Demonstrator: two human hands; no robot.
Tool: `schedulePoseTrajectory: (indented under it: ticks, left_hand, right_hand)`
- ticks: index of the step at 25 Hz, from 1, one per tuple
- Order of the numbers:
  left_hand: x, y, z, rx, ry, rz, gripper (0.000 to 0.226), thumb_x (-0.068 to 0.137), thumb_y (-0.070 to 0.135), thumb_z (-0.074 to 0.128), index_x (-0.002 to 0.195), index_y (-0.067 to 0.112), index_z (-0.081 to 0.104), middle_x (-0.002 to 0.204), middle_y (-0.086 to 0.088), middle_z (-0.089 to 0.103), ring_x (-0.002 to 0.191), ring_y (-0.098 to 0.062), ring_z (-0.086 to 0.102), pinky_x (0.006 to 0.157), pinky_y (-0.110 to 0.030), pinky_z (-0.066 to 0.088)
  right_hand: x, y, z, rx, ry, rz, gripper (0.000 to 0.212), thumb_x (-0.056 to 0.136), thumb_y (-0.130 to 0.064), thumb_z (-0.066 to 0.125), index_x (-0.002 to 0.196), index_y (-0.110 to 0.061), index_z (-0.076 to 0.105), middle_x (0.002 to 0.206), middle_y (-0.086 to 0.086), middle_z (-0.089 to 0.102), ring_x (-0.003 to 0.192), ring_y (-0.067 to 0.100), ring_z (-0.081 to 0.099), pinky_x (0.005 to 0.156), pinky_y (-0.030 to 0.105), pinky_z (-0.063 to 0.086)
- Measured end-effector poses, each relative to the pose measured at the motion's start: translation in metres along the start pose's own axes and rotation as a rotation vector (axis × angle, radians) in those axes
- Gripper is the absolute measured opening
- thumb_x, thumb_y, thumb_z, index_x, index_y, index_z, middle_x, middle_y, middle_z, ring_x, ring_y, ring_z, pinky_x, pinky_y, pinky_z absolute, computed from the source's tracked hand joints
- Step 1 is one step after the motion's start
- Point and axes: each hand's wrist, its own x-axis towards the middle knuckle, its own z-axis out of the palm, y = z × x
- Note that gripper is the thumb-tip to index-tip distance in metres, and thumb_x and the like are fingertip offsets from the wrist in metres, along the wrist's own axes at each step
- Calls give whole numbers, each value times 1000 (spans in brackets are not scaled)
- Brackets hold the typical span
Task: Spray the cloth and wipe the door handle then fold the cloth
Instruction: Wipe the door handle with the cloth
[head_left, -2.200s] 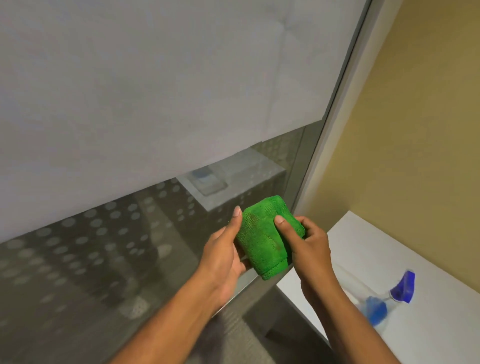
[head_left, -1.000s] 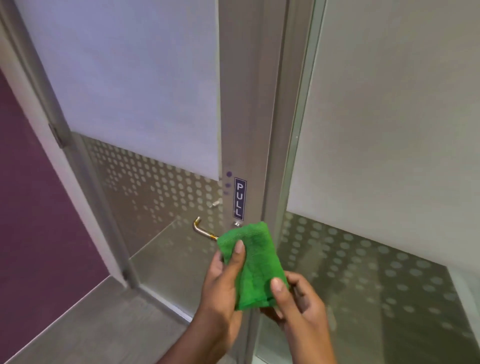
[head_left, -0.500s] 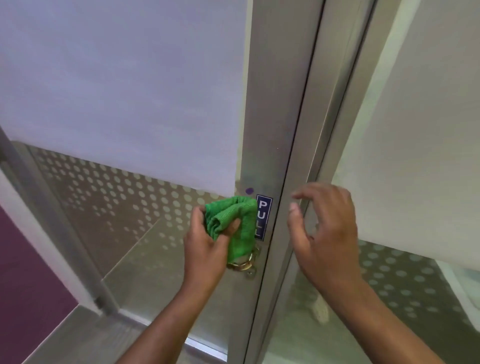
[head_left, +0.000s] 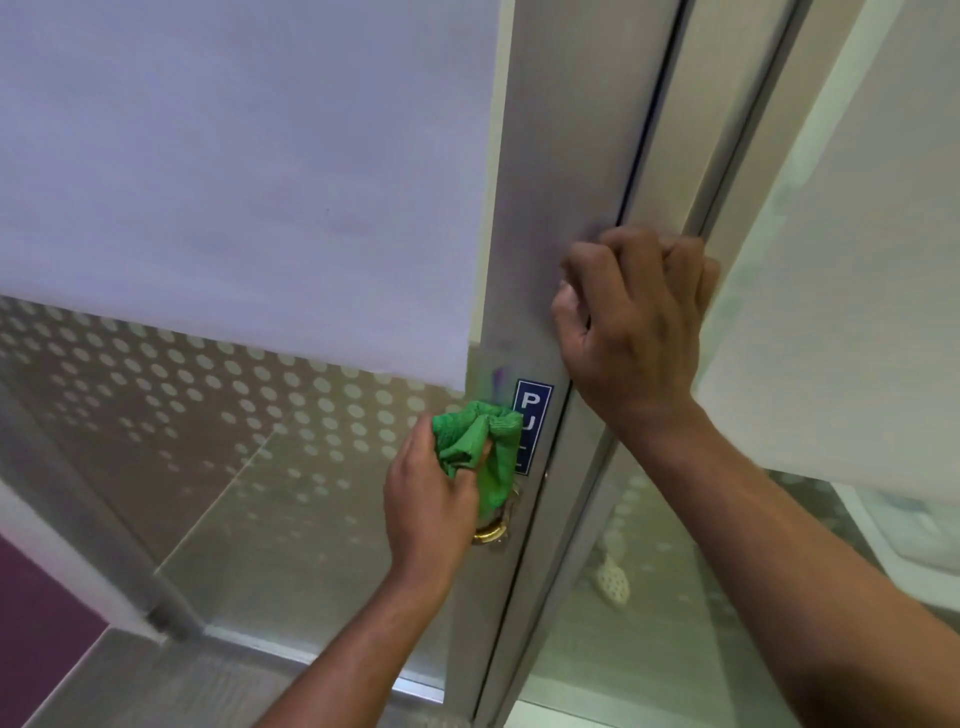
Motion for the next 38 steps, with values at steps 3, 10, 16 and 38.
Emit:
schedulePoseTrajectory:
  ticks: [3, 10, 16, 38]
  left_hand:
    - [5, 14, -5, -31, 15, 58, 24, 83, 12, 76, 96, 20, 58, 83, -1, 67, 77, -29, 63, 65, -46, 52]
    - [21, 33, -8, -58, -33, 49, 20, 85, 15, 75, 94, 22, 59, 74, 2, 66, 70, -29, 63, 58, -45, 52]
    - [15, 39, -16, -98, -70, -47, 17, 86, 26, 80, 90, 23, 64, 75, 9, 70, 73, -11, 67, 64, -35, 53]
    - [16, 29, -15, -108, -105, -84, 18, 87, 25, 80, 95, 26, 64, 82, 10, 73, 78, -12, 70, 69, -40, 59]
  right_hand:
    - [1, 0, 1, -35, 9, -6, 10, 87, -11, 71, 96, -12, 74, 96, 12, 70, 95, 28, 41, 74, 42, 32]
    - [-1, -2, 3, -40, 7, 0, 10, 86, -11, 71, 96, -11, 74, 97, 13, 71, 95, 29, 41, 75, 43, 32]
    - [-1, -2, 2, -44, 16, 0, 8, 85, -11, 72, 93, -11, 73, 96, 12, 71, 94, 29, 41, 75, 43, 32]
    - [-3, 0, 6, -75, 22, -27, 10, 82, -9, 74, 92, -11, 73, 94, 11, 70, 94, 29, 42, 74, 43, 32]
